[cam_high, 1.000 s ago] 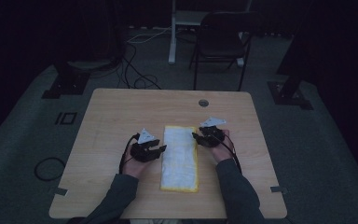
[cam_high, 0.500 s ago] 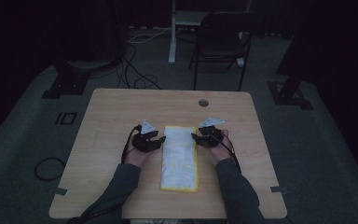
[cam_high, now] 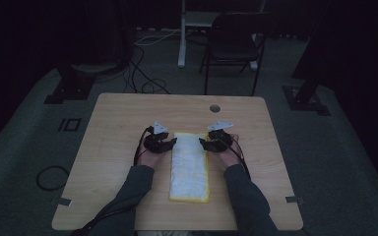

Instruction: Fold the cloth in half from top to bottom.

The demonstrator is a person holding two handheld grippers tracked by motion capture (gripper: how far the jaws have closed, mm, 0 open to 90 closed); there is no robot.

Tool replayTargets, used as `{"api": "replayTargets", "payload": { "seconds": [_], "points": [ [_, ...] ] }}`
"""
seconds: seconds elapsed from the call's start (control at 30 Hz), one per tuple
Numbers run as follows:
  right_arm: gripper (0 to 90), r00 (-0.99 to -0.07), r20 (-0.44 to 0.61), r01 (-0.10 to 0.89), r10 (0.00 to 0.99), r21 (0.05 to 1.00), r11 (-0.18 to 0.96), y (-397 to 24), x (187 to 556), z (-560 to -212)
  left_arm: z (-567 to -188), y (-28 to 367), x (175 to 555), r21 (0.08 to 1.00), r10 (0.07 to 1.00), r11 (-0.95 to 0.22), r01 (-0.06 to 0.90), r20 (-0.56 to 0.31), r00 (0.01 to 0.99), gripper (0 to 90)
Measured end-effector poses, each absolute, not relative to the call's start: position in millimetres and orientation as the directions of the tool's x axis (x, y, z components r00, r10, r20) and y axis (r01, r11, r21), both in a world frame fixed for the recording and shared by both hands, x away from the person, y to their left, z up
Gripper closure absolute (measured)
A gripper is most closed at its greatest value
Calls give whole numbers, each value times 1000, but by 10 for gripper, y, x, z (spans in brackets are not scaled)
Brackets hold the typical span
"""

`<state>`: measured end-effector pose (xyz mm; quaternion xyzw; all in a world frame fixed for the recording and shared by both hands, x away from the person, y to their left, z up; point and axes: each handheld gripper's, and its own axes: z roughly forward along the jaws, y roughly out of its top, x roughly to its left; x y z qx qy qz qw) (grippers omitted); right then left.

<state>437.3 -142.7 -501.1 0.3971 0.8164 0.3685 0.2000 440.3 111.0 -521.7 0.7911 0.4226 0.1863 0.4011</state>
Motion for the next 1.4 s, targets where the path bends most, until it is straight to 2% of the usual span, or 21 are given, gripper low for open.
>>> {"api": "replayTargets", "payload": {
  "seconds": [0.23, 0.57, 0.83, 0.97, 1.1, 1.13, 1.23, 1.4],
  "points": [
    [466, -562, 15, 547, 827, 757, 358, -1413, 4514, -5100, -5327, 1031, 4545, 762, 836, -322, 562, -49, 546, 525],
    [453, -507, 64, 617, 860, 723, 310, -1384, 4698, -5276, -5405, 1043, 4693, 736, 860, -263, 623, -115, 498, 503],
    [438, -469, 104, 657, 877, 705, 268, -1419, 4758, -5372, -5435, 1023, 4730, 749, 858, -262, 609, -109, 502, 462],
    [445, -464, 106, 658, 880, 706, 262, -1417, 4765, -5385, -5438, 989, 4763, 748, 830, -254, 614, -157, 535, 421],
    [469, -467, 91, 650, 880, 709, 272, -1393, 4754, -5389, -5437, 965, 4760, 747, 833, -269, 608, -136, 536, 424],
    [501, -476, 56, 640, 878, 707, 302, -1354, 4742, -5387, -5437, 965, 4760, 748, 835, -267, 608, -135, 533, 431],
    [546, -485, 55, 636, 873, 707, 309, -1333, 4741, -5384, -5433, 967, 4760, 746, 842, -264, 611, -131, 524, 479],
    [697, -512, 70, 631, 856, 707, 320, -1318, 4730, -5378, -5407, 966, 4776, 724, 840, -259, 639, -158, 520, 646]
  ]
}}
